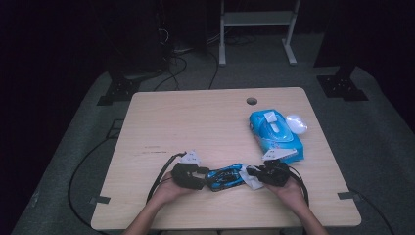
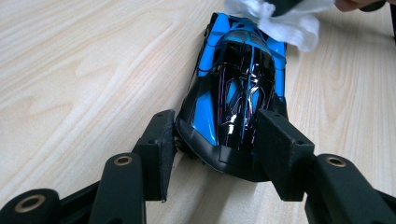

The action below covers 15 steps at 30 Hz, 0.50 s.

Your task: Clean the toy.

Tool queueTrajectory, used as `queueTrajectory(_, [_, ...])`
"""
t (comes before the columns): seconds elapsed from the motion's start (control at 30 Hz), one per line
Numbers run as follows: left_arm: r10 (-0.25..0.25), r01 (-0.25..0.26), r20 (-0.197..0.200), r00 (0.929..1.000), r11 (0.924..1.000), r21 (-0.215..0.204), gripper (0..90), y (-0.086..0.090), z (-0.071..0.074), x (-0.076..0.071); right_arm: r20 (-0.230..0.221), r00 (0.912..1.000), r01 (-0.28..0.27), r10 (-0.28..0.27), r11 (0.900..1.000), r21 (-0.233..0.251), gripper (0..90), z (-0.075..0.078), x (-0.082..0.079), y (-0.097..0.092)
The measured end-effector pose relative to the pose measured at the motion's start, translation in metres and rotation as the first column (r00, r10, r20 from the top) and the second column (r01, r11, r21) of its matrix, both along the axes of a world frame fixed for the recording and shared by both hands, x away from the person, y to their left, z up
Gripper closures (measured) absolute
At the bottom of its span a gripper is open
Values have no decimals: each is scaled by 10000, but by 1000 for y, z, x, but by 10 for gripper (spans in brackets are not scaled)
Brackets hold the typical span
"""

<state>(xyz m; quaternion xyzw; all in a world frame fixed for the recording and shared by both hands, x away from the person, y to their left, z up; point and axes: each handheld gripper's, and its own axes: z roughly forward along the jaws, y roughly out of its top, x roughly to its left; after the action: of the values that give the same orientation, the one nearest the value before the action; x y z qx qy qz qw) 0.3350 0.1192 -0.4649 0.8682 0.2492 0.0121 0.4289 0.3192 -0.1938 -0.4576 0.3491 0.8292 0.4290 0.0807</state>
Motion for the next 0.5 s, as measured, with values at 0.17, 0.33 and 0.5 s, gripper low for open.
queueTrajectory(0.17, [458, -440, -726, 9963, 9987, 260, 349, 1, 1, 5, 30, 9989, -459, 461, 9978, -479, 835, -2, -5, 10])
queueTrajectory(0.33, [568, -538, -1593, 9856, 9983, 236, 428, 2, 2, 6, 39, 9990, -452, 454, 9978, -483, 835, -3, -5, 11])
queueTrajectory(0.5, [780, -737, -1907, 9786, 9968, 296, 502, 3, 4, 7, 201, 9990, -383, 395, 9978, -547, 835, -3, -7, 12])
